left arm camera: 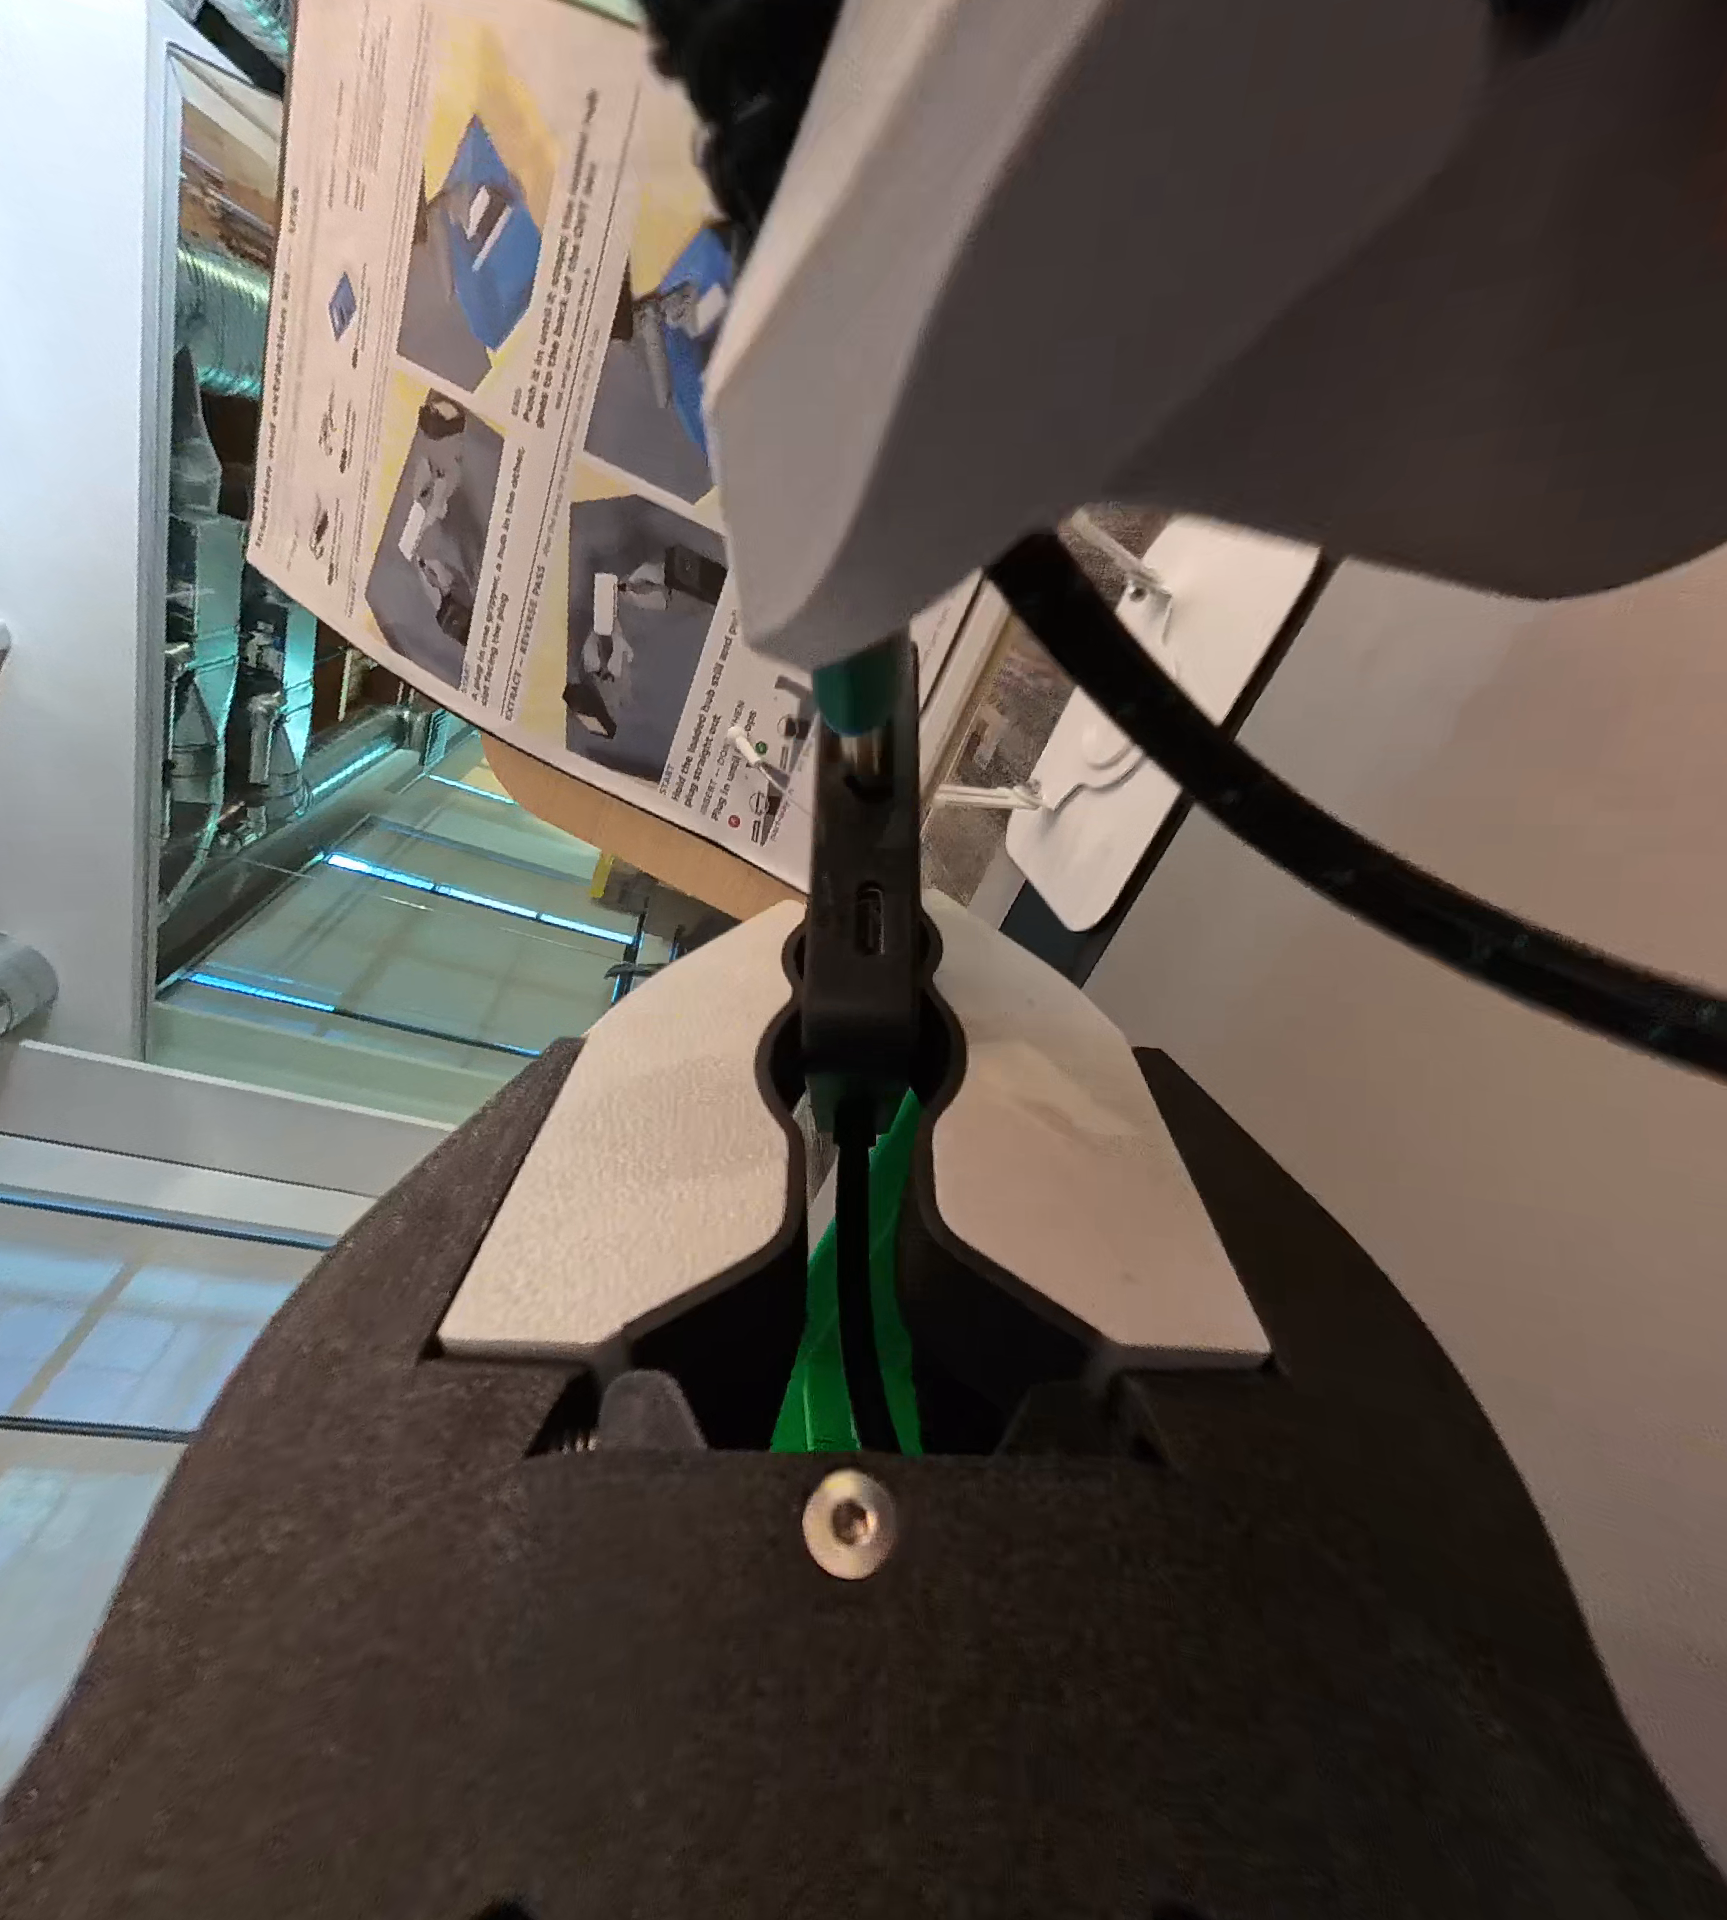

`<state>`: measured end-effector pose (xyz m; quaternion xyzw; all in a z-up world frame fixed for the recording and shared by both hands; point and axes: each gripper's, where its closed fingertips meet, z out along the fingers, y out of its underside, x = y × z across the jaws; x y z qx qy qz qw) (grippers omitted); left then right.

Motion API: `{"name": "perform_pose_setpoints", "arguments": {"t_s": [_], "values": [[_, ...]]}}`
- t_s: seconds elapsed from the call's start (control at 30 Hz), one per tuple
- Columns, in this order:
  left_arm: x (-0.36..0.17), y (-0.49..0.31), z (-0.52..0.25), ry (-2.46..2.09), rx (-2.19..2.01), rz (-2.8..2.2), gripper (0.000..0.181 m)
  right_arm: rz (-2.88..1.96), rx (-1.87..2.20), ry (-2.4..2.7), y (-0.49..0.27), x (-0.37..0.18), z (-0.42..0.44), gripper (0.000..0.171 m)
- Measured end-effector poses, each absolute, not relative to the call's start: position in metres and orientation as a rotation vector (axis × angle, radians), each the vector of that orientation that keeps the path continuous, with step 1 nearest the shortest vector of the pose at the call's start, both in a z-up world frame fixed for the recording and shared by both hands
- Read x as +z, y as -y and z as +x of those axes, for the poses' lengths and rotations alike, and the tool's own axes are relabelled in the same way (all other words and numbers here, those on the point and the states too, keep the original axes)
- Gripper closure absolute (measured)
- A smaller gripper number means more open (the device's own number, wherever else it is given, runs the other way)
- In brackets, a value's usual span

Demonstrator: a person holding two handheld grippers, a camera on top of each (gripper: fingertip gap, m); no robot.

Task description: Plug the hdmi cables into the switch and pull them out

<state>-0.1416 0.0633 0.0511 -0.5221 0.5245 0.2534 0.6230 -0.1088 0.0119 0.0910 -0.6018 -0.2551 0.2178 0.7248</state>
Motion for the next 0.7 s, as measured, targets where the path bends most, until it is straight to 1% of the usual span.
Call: {"name": "perform_pose_setpoints", "arguments": {"t_s": [0.27, 0.6, 0.63, 0.7], "values": [[0.050, -0.061, -0.139, -1.213, 0.609, -1.177, 0.167, -1.491, 0.492, 0.656, -0.017, 0.075, -0.116, 0.147], [0.055, -0.065, -0.145, -1.191, 0.635, -1.173, 0.167, -1.508, 0.443, 0.689, -0.017, 0.077, -0.111, 0.145], [0.056, -0.064, -0.145, -1.191, 0.626, -1.175, 0.167, -1.512, 0.444, 0.690, -0.017, 0.076, -0.110, 0.147], [0.058, -0.061, -0.143, -1.191, 0.607, -1.167, 0.168, -1.529, 0.472, 0.711, -0.017, 0.071, -0.114, 0.156]]}}
